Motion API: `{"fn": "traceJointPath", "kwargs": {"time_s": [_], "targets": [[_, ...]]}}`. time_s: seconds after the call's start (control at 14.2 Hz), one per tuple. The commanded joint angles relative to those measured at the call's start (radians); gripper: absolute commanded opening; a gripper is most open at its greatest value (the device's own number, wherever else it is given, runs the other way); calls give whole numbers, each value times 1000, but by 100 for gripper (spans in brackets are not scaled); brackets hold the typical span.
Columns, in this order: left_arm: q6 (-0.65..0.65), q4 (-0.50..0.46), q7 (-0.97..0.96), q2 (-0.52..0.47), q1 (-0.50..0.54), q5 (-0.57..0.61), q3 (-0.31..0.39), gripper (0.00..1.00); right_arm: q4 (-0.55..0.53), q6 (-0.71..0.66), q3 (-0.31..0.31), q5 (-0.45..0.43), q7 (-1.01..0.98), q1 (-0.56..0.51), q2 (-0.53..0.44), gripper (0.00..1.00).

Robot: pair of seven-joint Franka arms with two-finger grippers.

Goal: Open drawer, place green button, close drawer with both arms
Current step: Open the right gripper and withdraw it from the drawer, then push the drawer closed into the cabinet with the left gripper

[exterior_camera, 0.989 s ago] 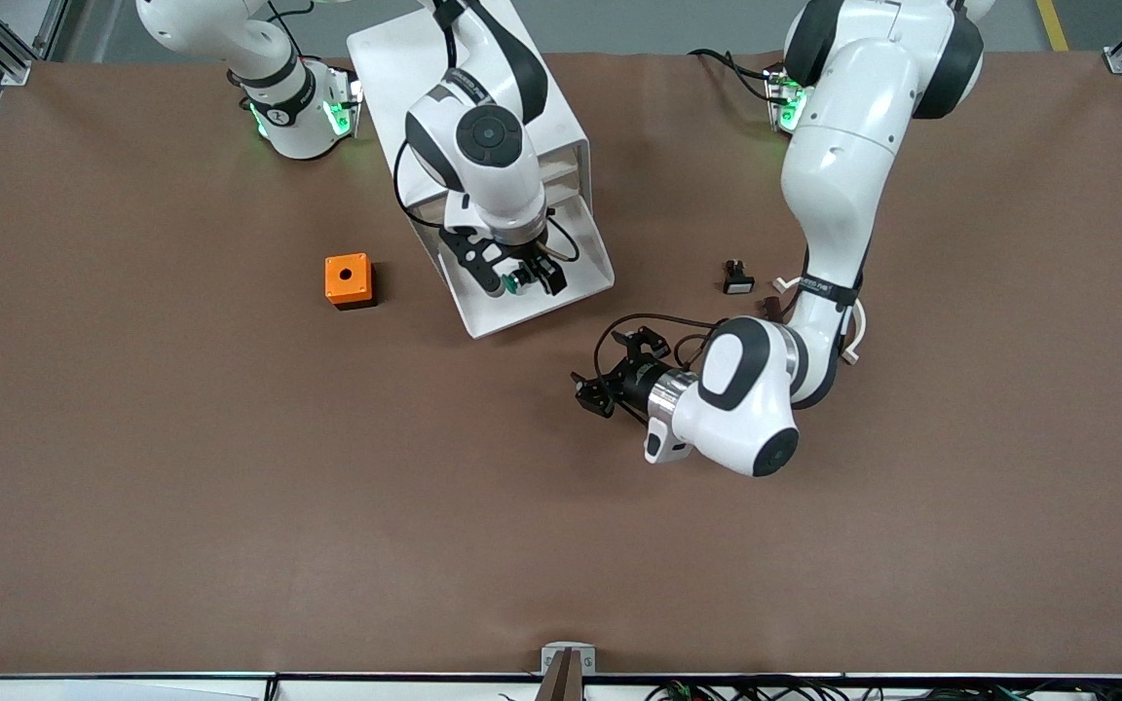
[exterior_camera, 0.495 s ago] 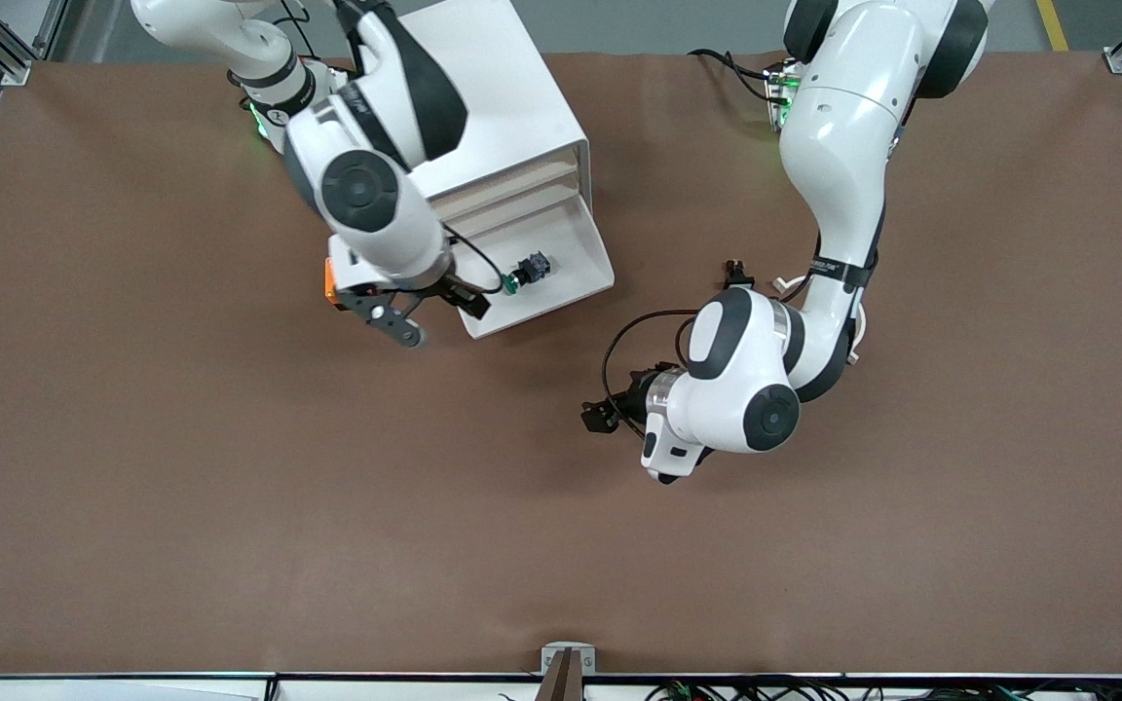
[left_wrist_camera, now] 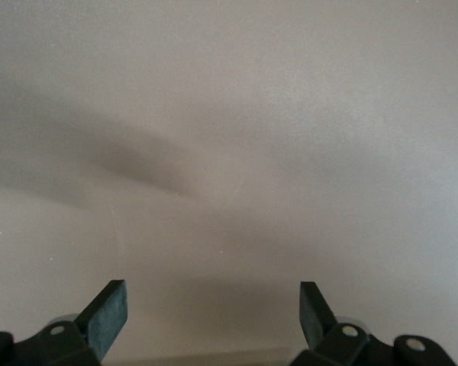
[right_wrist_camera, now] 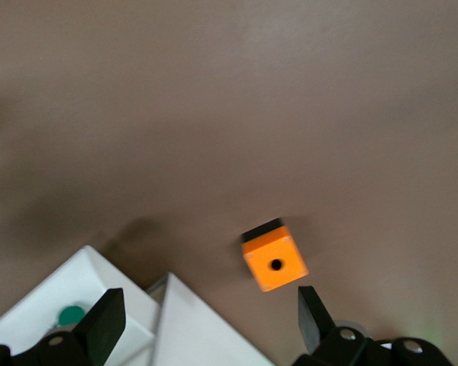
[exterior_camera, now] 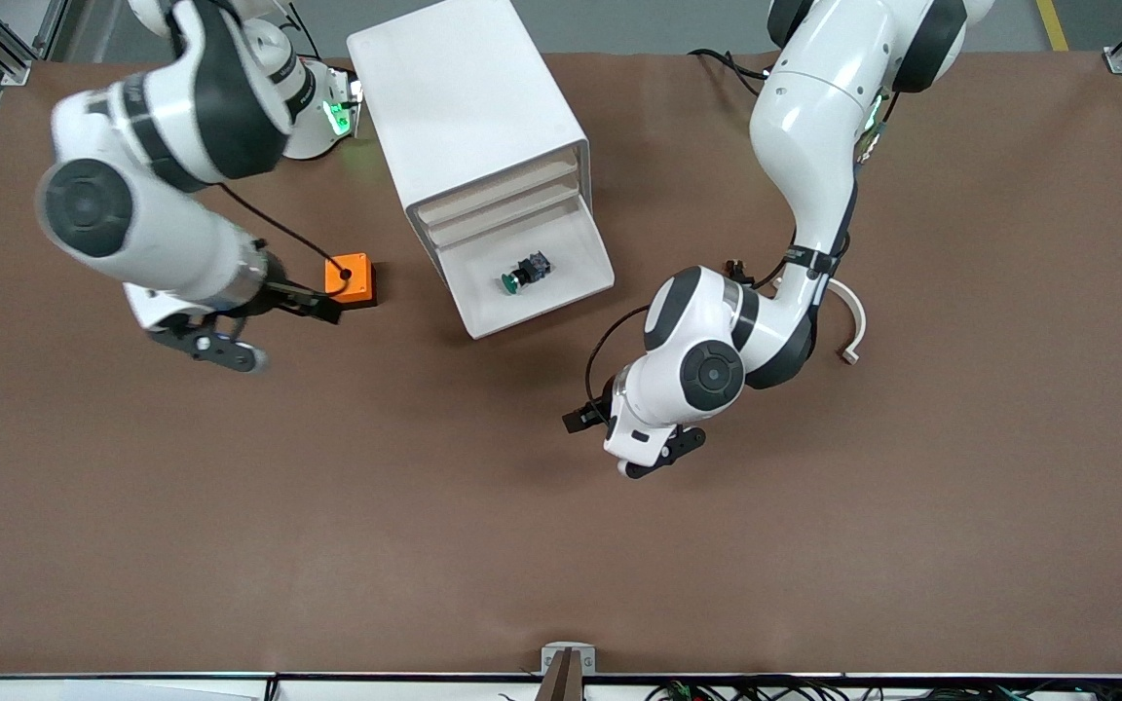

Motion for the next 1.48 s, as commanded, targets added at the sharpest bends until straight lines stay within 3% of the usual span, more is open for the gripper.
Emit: {"fn": "traceJointPath", "kwargs": {"time_s": [0.0, 0.14, 0.28, 0.49, 0.71, 1.41], "targets": [[23, -54, 3, -38, -21, 34, 13, 99, -10, -39, 20, -7, -202, -128, -47, 100], [70, -57, -18, -38, -41, 77, 13, 99, 33, -86, 20, -7, -349, -213, -50, 100], [136, -131, -37, -63, -63, 85, 17, 99, 82, -146, 22, -10, -423, -279, -43, 100], [221, -283, -86, -150, -115, 128, 19, 99, 125, -192, 24, -129, -534, -307, -40, 100], [218, -349, -170, -176, -165, 191, 17, 99, 176, -209, 22, -142, -614, -339, -32, 100], [181, -373, -380, -179, -293, 277, 8, 99, 178, -215, 22, -127, -585, -364, -29, 100]]}}
